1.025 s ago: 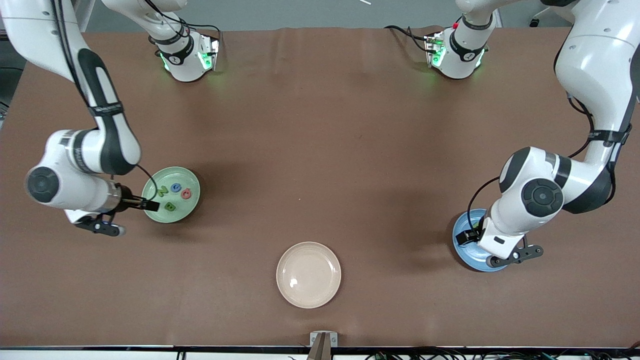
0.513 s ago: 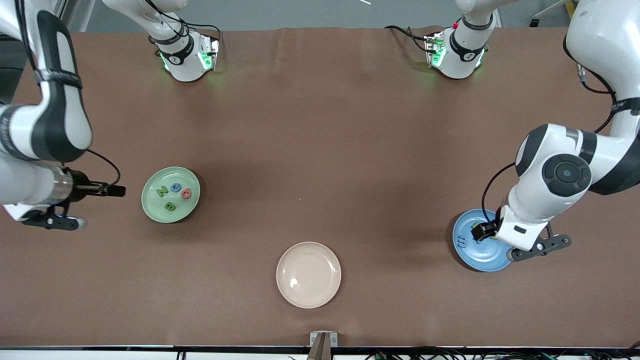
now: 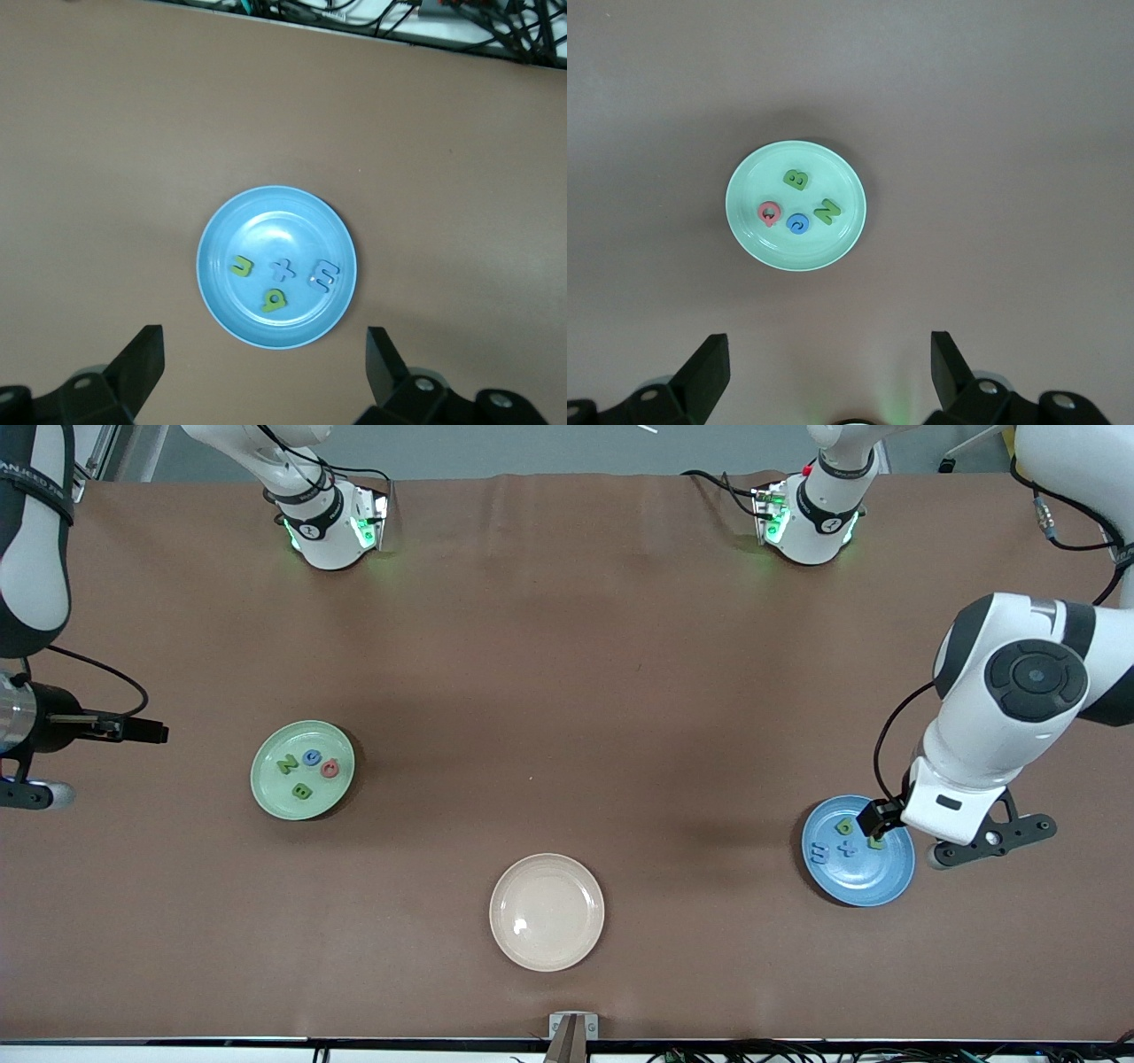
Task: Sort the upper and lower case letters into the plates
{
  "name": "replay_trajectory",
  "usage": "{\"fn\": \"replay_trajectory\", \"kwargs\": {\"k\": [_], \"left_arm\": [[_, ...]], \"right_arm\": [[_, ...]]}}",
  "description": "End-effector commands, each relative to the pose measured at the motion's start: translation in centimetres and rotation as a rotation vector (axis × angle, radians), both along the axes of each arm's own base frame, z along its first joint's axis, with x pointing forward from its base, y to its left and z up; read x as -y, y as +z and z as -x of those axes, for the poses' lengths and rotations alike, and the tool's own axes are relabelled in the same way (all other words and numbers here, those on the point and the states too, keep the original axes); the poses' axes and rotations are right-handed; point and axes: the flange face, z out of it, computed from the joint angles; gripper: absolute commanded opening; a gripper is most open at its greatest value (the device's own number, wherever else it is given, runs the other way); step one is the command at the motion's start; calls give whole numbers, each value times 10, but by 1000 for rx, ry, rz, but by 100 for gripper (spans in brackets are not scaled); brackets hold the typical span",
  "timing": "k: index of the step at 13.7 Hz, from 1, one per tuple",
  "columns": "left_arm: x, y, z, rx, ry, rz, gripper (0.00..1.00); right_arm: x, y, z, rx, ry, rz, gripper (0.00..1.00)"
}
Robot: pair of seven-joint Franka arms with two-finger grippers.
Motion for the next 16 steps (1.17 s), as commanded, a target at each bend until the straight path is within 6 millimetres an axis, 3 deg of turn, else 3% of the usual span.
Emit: {"fn": "replay_trajectory", "kwargs": {"k": [1,4,6,10,12,16], "left_arm": [[3,37,17,-12,-38,3,100],[4,78,42,-51,-81,22,100],[-7,106,61,-90,-72,71,100],[-32,160,99,-136,-194,76,100],[-47,172,115,-179,-231,104,100],[-56,181,144,-237,-290,162,100]], "right_arm": [[-2,18,0,4,9,10,100],[6,22,-1,14,-18,-51,100],[19,23,2,12,-44,-91,100],[-3,40,6,51,-14,-88,100],[-8,41,11,44,-4,-80,100],[-6,45,23,68,1,-70,100]]}}
